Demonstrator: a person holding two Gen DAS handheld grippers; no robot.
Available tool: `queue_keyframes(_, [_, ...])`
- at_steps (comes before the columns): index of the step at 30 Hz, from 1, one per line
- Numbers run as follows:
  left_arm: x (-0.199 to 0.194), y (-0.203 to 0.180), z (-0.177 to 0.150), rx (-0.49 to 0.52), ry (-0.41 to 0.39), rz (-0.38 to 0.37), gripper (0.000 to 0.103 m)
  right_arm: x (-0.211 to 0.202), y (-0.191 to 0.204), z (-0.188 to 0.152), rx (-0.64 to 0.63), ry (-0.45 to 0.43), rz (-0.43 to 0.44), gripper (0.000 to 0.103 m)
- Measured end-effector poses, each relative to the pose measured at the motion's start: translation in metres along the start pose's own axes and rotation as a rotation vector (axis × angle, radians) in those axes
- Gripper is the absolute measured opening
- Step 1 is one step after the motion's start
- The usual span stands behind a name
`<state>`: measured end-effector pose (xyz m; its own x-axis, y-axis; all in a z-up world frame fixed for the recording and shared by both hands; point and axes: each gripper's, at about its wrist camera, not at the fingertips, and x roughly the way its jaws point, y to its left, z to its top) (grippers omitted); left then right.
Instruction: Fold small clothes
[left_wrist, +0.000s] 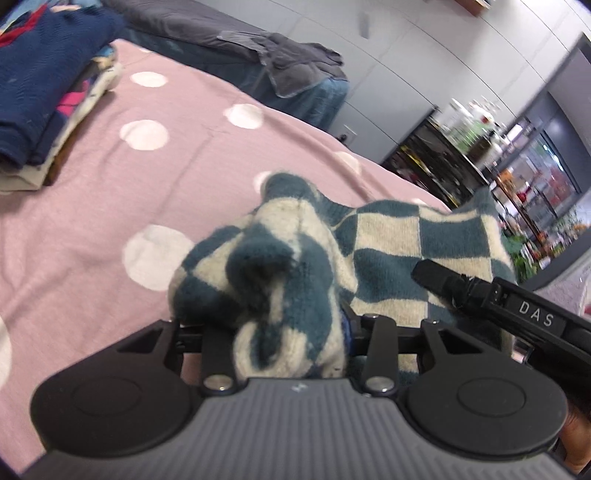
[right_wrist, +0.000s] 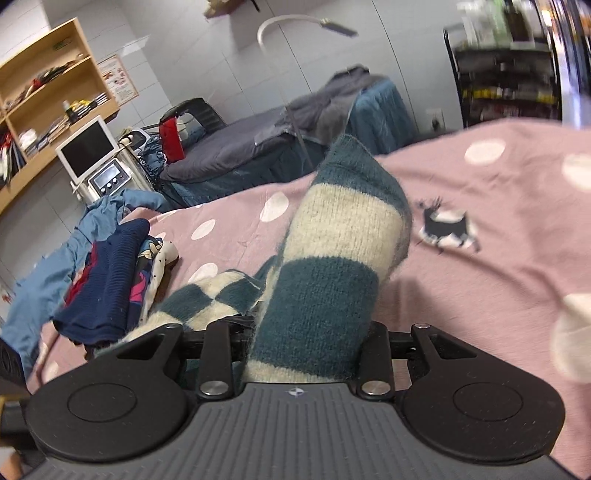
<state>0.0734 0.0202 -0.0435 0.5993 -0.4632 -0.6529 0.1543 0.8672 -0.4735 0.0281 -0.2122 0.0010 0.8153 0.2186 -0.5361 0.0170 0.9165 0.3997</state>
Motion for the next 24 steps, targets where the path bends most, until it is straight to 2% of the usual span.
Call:
queue_keyframes(5, [-0.003,-0.056,-0.009,0.096,0.000,-0.079,0.038,-0.041,-0.030,0.014,0.000,-0.089,-0.058,0.057])
queue_keyframes(12, [0.008,-0.161,-0.019,0.268,0.006,-0.216,0.039,-0.095,-0.078,0.051,-0.059,-0.176,-0.147,0.057])
queue_keyframes(18, [0.031,-0.240,-0.037,0.378,0.031,-0.280,0.039,-0.118,-0.133,0.068,-0.009,-0.194,-0.195,0.057])
queue_keyframes(24, [0.063,-0.289,-0.062,0.433,0.086,-0.291,0.039,-0.123,-0.181,0.065,0.052,-0.171,-0.220,0.057])
